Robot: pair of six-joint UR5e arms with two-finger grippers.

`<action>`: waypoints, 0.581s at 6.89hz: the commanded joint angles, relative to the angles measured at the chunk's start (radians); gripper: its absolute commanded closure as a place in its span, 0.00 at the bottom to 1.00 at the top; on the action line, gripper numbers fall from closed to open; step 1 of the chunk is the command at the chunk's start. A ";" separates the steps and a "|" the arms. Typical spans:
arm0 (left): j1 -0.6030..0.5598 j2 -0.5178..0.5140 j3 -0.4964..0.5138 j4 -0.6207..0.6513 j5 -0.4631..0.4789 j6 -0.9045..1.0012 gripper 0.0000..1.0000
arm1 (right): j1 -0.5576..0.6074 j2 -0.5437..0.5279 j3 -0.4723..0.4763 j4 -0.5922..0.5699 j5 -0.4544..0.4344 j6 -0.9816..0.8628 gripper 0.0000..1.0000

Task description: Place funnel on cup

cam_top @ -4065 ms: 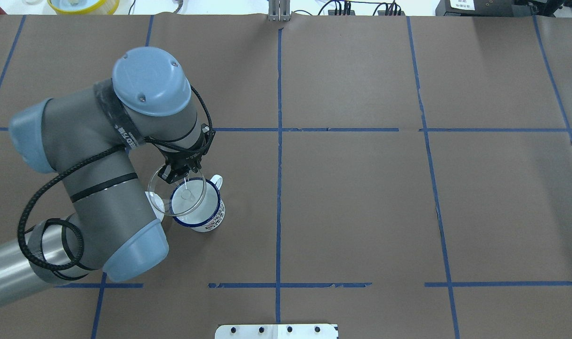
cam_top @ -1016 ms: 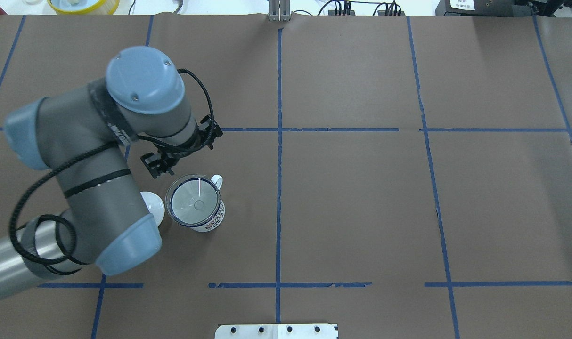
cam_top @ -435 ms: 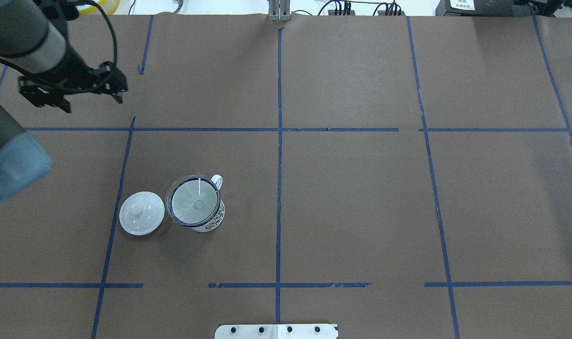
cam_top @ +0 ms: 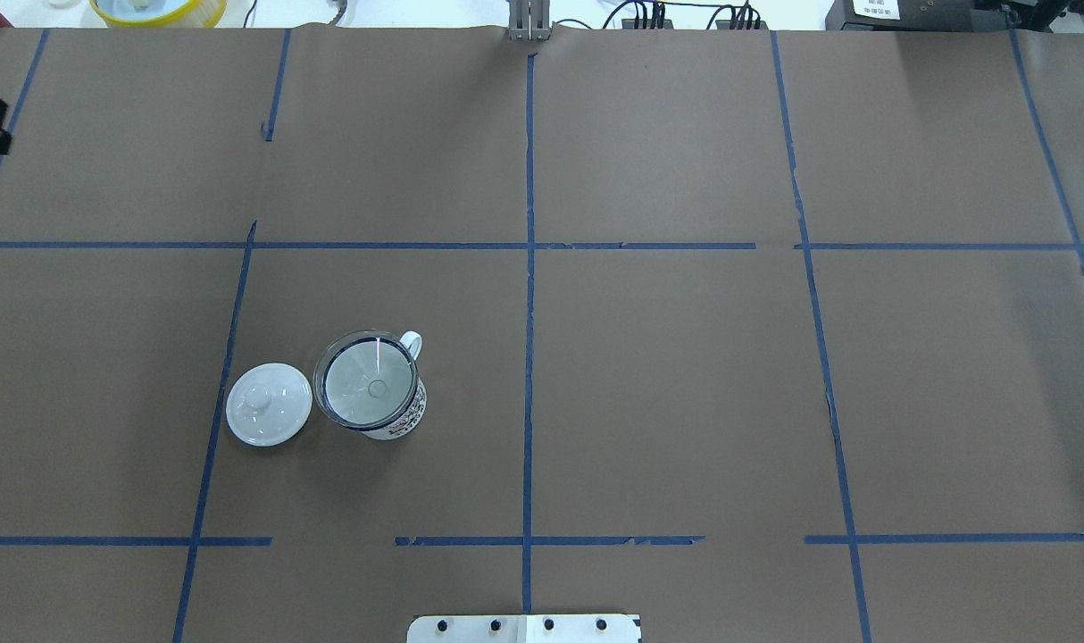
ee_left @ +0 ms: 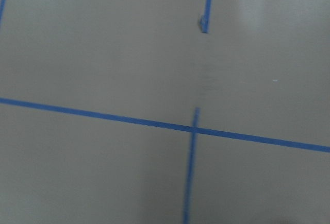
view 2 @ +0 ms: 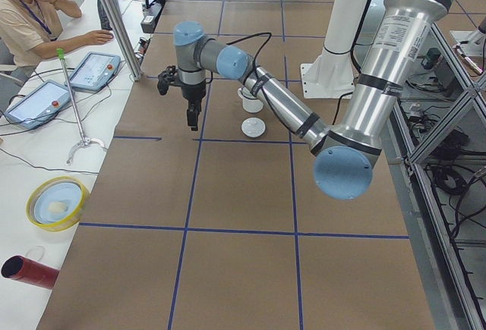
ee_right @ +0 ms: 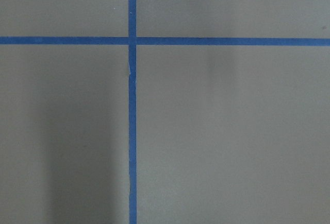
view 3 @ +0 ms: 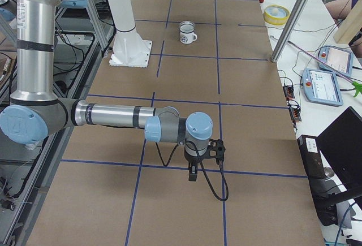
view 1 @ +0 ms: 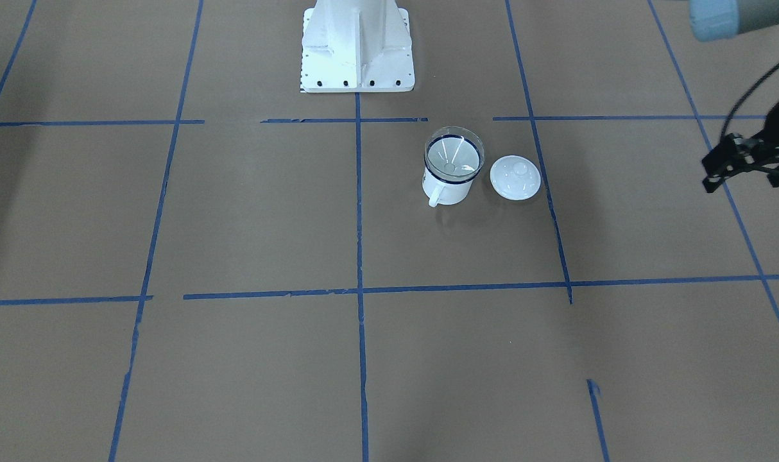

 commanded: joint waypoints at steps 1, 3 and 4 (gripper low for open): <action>-0.230 0.162 0.176 -0.130 -0.146 0.310 0.00 | 0.000 0.000 -0.001 0.000 0.000 0.000 0.00; -0.275 0.264 0.259 -0.265 -0.177 0.382 0.00 | 0.000 0.000 0.000 0.000 0.000 0.000 0.00; -0.274 0.307 0.251 -0.267 -0.184 0.379 0.00 | 0.000 0.000 0.000 0.000 0.000 0.000 0.00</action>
